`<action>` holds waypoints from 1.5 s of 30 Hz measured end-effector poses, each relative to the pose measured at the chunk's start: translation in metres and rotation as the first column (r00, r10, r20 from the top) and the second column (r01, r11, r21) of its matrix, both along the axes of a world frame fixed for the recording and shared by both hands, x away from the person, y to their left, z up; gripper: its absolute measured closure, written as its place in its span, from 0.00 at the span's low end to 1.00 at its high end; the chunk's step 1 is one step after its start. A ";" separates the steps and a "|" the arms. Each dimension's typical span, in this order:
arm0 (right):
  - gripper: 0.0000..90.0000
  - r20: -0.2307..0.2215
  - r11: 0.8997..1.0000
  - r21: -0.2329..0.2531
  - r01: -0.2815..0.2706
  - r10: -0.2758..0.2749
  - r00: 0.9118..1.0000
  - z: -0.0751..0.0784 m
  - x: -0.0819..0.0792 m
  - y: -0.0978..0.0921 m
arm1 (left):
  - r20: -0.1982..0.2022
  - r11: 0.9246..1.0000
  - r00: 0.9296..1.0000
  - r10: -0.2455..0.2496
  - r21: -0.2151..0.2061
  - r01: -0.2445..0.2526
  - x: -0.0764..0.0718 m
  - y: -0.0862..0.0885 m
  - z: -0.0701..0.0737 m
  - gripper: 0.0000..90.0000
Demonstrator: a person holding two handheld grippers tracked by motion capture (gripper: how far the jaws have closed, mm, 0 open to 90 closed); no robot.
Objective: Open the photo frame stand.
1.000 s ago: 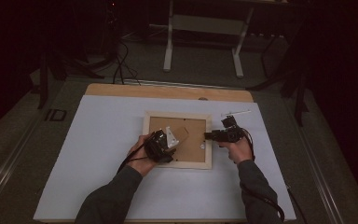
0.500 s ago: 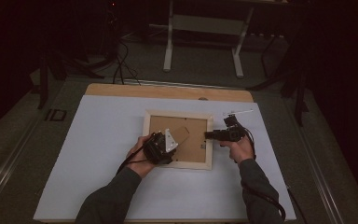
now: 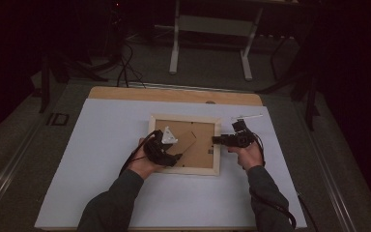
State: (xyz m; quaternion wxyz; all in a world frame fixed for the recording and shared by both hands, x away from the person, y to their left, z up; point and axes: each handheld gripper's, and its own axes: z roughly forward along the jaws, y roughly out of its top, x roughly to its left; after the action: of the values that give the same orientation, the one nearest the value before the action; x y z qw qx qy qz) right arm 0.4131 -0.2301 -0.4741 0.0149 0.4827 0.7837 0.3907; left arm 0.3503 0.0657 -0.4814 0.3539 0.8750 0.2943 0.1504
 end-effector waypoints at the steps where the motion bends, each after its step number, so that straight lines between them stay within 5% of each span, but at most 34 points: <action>1: 0.64 0.001 1.000 0.000 0.000 0.000 1.000 0.000 0.000 0.000 | -0.015 1.000 1.000 -0.004 -0.004 0.004 0.001 0.001 0.001 0.40; 4: 0.64 0.004 1.000 0.001 0.002 -0.002 1.000 0.000 -0.001 0.000 | -0.085 0.999 0.996 -0.013 -0.039 0.010 0.006 0.004 0.003 0.42; 6: 0.64 0.007 1.000 0.004 0.001 -0.001 1.000 0.000 -0.001 0.000 | -0.155 0.994 0.987 -0.043 -0.107 0.026 0.011 0.008 0.004 0.43; 8: 0.64 0.014 1.000 0.006 0.002 -0.002 1.000 0.000 -0.002 0.000 | -0.196 0.992 0.980 -0.043 -0.121 0.019 0.013 0.010 0.003 0.45; 13: 0.64 0.030 1.000 0.006 0.002 -0.002 1.000 0.000 -0.005 -0.001 | -0.229 0.992 0.973 -0.042 -0.127 0.013 0.016 0.014 0.004 0.54; 26: 0.65 0.085 1.000 -0.012 0.023 -0.022 0.996 0.006 -0.011 0.001 | -0.179 0.995 0.983 -0.036 -0.093 0.019 0.011 0.007 0.009 0.56; 45: 0.67 0.198 0.994 -0.026 0.110 -0.103 0.975 0.018 -0.013 -0.004 | -0.080 1.000 0.997 0.003 -0.005 -0.003 0.020 -0.014 0.017 0.57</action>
State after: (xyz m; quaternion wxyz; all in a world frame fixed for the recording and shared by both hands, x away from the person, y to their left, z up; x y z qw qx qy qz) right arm 0.4000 -0.2345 -0.4557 0.1219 0.4828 0.7583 0.4207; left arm 0.3704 0.0519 -0.4647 0.3436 0.8790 0.3099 0.1150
